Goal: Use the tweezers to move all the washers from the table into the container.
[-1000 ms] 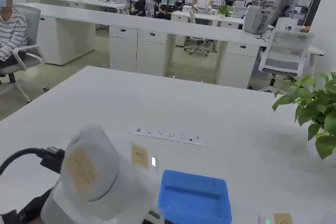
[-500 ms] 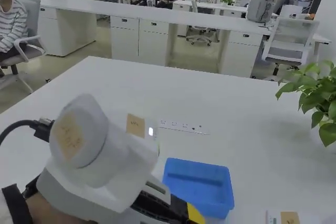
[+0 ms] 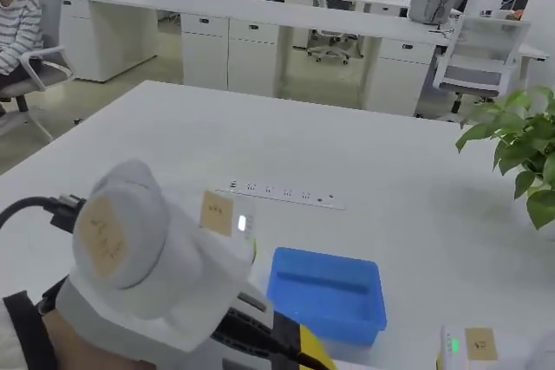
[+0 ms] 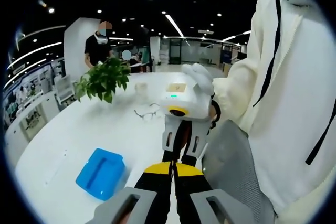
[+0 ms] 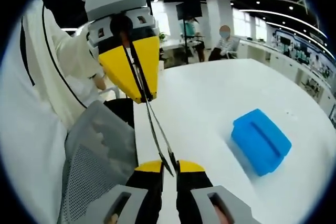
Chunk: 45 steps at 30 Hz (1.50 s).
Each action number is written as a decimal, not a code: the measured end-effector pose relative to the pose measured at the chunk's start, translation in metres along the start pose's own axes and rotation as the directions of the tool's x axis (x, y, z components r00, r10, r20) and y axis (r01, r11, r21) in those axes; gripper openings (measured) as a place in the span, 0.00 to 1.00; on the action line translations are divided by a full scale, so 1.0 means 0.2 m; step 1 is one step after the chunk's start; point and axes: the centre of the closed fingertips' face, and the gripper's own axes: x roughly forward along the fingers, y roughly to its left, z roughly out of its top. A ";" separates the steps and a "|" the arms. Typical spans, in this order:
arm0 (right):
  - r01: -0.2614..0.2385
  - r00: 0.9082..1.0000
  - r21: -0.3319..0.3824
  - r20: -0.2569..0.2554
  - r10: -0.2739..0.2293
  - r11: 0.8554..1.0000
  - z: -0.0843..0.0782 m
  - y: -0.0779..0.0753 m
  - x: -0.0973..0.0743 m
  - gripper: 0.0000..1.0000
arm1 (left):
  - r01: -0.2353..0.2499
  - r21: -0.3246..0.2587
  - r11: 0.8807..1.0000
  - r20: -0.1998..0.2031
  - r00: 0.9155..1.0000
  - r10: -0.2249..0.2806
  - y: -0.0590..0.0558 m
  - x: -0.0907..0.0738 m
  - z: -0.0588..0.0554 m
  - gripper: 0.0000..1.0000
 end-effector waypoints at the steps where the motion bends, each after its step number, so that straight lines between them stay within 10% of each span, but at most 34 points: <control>1: 0.010 1.000 -0.012 -0.022 -0.010 1.000 -0.02 -0.03 0.01 0.05 | -0.002 0.011 1.000 -0.002 1.000 0.002 0.02 0.01 -0.02 0.00; 16: 0.092 0.967 -0.120 -0.225 -0.117 0.989 -0.29 -0.36 0.15 0.05 | -0.060 0.031 0.998 -0.107 0.992 0.063 0.26 0.23 -0.37 0.00; 30: 0.089 0.940 -0.142 -0.315 -0.130 0.986 -0.47 -0.44 0.22 0.06 | -0.047 0.011 0.999 -0.197 0.979 0.048 0.31 0.35 -0.65 0.00; 38: 0.089 0.923 -0.176 -0.355 -0.147 0.980 -0.54 -0.45 0.26 0.06 | -0.016 0.047 0.999 -0.285 0.958 0.029 0.33 0.42 -0.81 0.00; 45: 0.109 0.928 -0.150 -0.339 -0.155 0.983 -0.53 -0.47 0.26 0.05 | -0.013 0.015 1.000 -0.314 0.949 0.017 0.38 0.44 -0.86 0.00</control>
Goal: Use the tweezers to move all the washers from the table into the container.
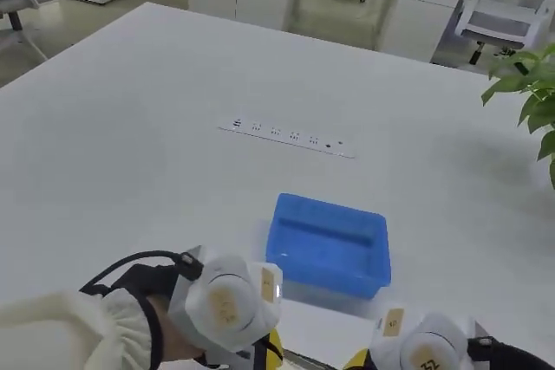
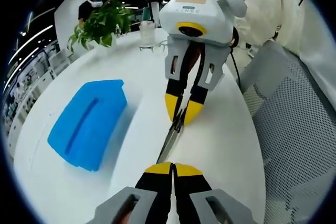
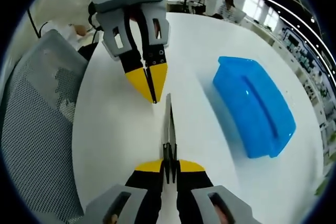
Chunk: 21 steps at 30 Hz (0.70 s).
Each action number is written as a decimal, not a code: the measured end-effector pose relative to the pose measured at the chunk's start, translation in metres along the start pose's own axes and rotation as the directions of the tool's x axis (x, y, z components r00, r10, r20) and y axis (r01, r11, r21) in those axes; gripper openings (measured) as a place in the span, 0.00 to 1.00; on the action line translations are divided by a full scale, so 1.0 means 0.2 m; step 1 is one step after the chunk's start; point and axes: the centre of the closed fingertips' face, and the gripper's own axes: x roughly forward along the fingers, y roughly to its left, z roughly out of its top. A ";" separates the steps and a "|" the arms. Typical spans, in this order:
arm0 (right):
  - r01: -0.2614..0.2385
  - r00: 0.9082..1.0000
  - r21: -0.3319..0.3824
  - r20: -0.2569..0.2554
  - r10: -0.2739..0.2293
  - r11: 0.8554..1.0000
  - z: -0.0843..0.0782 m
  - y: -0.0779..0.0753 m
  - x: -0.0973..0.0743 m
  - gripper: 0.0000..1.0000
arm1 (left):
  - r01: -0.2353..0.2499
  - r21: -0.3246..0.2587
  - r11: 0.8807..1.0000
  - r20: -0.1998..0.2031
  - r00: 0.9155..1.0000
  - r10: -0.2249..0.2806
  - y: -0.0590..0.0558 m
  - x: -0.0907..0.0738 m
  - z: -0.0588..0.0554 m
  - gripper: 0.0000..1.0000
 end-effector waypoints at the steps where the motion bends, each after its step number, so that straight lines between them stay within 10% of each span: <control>1: 0.000 1.000 0.005 -0.001 0.000 1.000 0.00 0.00 0.00 0.06 | 0.001 0.000 1.000 0.001 1.000 -0.001 0.00 0.00 0.01 0.00; 13: 0.022 0.999 -0.058 -0.025 -0.024 0.998 0.00 -0.01 -0.01 0.08 | -0.032 0.062 0.998 -0.018 0.999 0.033 0.02 0.01 -0.02 0.00; 17: 0.025 0.999 -0.051 -0.032 -0.026 0.998 -0.03 -0.02 -0.02 0.09 | -0.111 -0.009 0.994 -0.014 0.994 0.111 0.08 0.01 -0.02 0.00; 21: 0.032 0.999 -0.036 -0.034 -0.033 0.999 -0.05 -0.02 -0.03 0.10 | -0.093 -0.030 0.995 -0.011 0.996 0.092 0.09 0.00 -0.03 0.04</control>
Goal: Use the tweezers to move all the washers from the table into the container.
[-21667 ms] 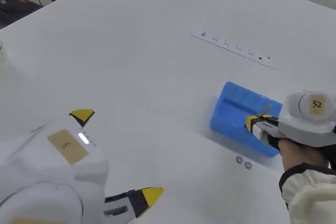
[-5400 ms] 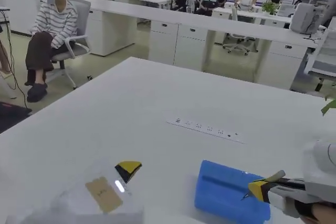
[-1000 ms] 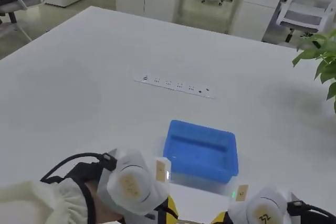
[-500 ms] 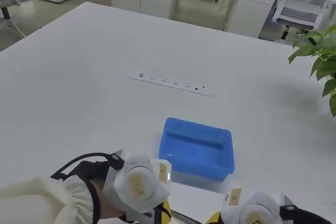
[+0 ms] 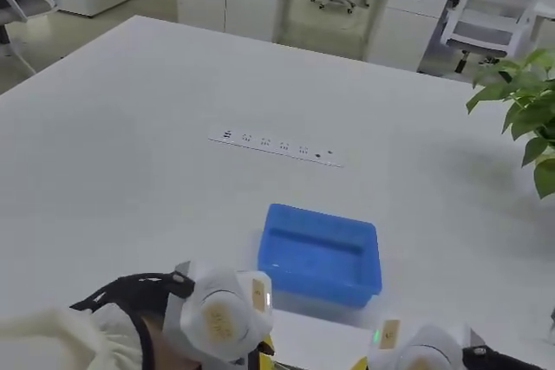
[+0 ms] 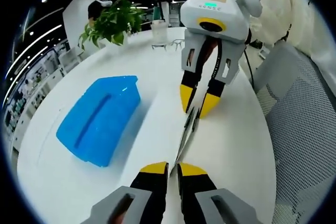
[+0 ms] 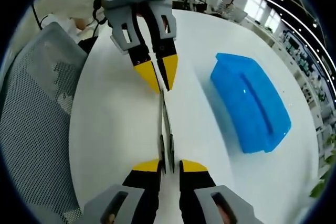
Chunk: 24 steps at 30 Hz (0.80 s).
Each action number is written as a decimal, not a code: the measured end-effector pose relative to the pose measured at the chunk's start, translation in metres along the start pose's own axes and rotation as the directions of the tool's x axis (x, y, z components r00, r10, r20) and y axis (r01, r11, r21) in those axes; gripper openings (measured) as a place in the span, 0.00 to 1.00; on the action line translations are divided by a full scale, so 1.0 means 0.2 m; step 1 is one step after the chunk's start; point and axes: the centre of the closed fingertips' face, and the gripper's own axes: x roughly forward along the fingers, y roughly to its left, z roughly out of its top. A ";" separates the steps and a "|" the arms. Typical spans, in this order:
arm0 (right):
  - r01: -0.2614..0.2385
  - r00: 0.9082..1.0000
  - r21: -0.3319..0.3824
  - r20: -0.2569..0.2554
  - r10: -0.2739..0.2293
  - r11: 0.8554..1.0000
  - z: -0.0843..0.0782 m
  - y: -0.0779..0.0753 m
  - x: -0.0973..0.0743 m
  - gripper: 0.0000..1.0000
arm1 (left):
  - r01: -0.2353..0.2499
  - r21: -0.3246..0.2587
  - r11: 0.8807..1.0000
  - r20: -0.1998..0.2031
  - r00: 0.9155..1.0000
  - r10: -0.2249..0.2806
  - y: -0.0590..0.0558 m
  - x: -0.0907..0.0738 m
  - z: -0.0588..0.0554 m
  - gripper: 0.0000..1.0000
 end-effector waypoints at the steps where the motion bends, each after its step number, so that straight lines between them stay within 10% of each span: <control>1: 0.003 1.000 0.004 -0.001 -0.003 1.000 0.00 0.00 0.00 0.10 | 0.007 0.004 1.000 -0.005 1.000 -0.007 0.00 0.00 -0.01 0.07; 13: 0.096 0.992 0.124 0.067 -0.105 0.988 0.01 -0.03 -0.21 0.13 | 0.024 -0.021 0.999 -0.040 0.999 -0.025 -0.03 0.02 -0.07 0.07; 16: 0.116 0.975 0.291 0.147 -0.165 0.949 0.05 -0.05 -0.31 0.16 | 0.018 -0.155 0.988 -0.024 0.999 -0.022 -0.02 0.00 -0.07 0.13; 17: 0.117 0.964 0.346 0.184 -0.190 0.931 0.07 -0.05 -0.35 0.17 | 0.020 -0.258 0.966 -0.004 1.000 -0.022 -0.02 -0.02 -0.06 0.18; 22: 0.131 0.929 0.488 0.243 -0.278 0.863 0.08 -0.01 -0.47 0.28 | -0.017 -0.373 0.928 0.103 0.993 0.060 -0.02 -0.14 0.02 0.39; 24: 0.142 0.898 0.539 0.282 -0.337 0.830 0.09 0.00 -0.53 0.32 | -0.036 -0.429 0.903 0.145 0.984 0.108 -0.04 -0.22 0.06 0.48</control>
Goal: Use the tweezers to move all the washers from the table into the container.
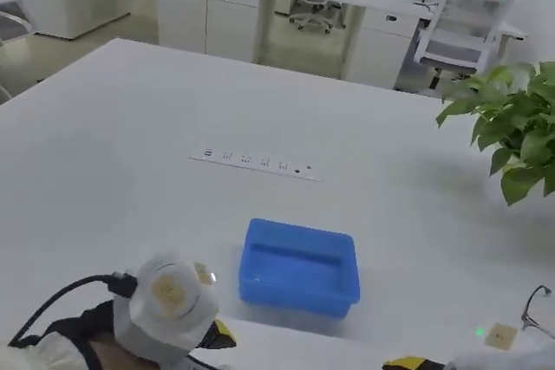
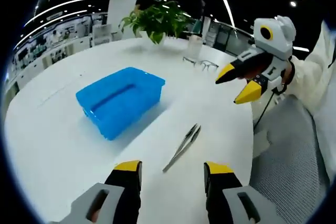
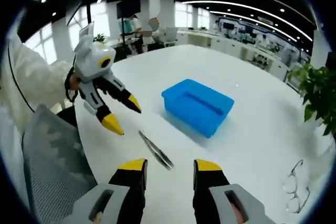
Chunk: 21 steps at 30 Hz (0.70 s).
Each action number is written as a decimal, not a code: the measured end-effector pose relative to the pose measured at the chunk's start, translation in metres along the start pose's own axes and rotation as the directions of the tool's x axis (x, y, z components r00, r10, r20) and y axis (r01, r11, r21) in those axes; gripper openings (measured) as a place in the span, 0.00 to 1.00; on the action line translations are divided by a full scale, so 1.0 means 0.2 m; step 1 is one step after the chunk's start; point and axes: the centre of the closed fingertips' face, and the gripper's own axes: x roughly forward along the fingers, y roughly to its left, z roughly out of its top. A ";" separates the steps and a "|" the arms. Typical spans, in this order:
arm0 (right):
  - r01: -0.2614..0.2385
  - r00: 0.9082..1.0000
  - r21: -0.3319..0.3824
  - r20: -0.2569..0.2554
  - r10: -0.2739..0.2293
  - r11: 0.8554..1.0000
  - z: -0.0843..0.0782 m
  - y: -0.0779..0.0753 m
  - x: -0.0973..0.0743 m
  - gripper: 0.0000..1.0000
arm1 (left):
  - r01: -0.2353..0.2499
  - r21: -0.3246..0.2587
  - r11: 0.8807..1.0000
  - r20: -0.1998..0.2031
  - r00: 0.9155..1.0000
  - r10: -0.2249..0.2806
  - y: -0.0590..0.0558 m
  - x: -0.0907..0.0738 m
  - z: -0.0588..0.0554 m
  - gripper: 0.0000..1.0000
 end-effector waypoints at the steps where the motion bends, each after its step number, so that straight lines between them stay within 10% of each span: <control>1: 0.005 1.000 0.016 0.014 -0.005 1.000 0.00 0.01 -0.02 0.33 | -0.014 -0.005 1.000 0.020 1.000 0.014 -0.01 -0.03 0.01 0.51; 12: 0.118 0.985 0.088 0.112 -0.128 0.989 -0.03 -0.03 -0.19 0.72 | -0.209 -0.134 0.969 0.122 0.967 0.226 -0.08 -0.38 0.00 0.93; 18: 0.175 0.968 0.131 0.160 -0.195 0.976 -0.04 -0.06 -0.27 0.89 | -0.320 -0.195 0.927 0.161 0.922 0.352 -0.06 -0.56 -0.03 0.99; 21: 0.190 0.958 0.160 0.185 -0.218 0.969 -0.04 -0.07 -0.30 0.98 | -0.397 -0.208 0.894 0.167 0.886 0.432 -0.03 -0.63 -0.05 0.99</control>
